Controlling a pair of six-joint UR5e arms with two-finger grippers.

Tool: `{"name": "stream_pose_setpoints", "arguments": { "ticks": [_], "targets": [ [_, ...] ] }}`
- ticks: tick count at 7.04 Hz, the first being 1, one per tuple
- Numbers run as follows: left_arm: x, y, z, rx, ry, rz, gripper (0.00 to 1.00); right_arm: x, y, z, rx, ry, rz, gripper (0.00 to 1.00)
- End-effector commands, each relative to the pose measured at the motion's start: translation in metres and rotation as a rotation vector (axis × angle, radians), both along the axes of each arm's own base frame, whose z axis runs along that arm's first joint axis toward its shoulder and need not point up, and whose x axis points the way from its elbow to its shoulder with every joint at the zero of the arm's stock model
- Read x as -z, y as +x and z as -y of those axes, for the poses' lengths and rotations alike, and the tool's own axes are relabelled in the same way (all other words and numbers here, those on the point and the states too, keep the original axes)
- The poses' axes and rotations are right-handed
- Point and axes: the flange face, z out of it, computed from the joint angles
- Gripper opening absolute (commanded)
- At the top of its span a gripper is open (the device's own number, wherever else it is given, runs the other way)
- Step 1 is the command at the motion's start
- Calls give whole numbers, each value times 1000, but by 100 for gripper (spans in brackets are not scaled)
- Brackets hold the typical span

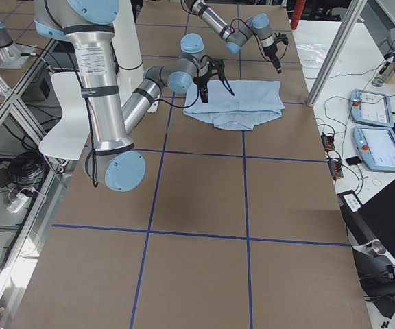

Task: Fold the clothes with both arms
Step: 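Release and lift the left gripper while the right moves to the side edge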

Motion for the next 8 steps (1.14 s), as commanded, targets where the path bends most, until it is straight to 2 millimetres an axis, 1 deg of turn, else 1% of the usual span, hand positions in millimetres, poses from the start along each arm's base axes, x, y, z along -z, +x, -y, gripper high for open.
{"name": "stream_pose_setpoints", "arguments": {
  "ticks": [1, 2, 4, 5, 6, 7, 8],
  "targets": [
    [-13, -64, -19, -94, 15, 59, 100, 11, -36, 26, -10, 6, -12, 100],
    [-37, -100, -37, -123, 28, 44, 100, 17, -52, 30, -17, 18, -20, 100],
    [-55, -134, -77, -133, 67, 38, 100, 15, -86, 35, -23, 30, -55, 100],
    [-66, -147, -97, -155, 61, 22, 100, 15, -109, 36, -23, 41, -77, 100],
    [-77, -158, -116, -166, 59, 15, 100, 17, -136, 29, -24, 78, -104, 100],
    [-81, -170, -133, -167, 66, 11, 100, 14, -164, 20, -18, 105, -139, 100],
    [-83, -173, -138, -174, 65, 6, 100, 13, -185, 1, 2, 153, -187, 100]
  ]
}}
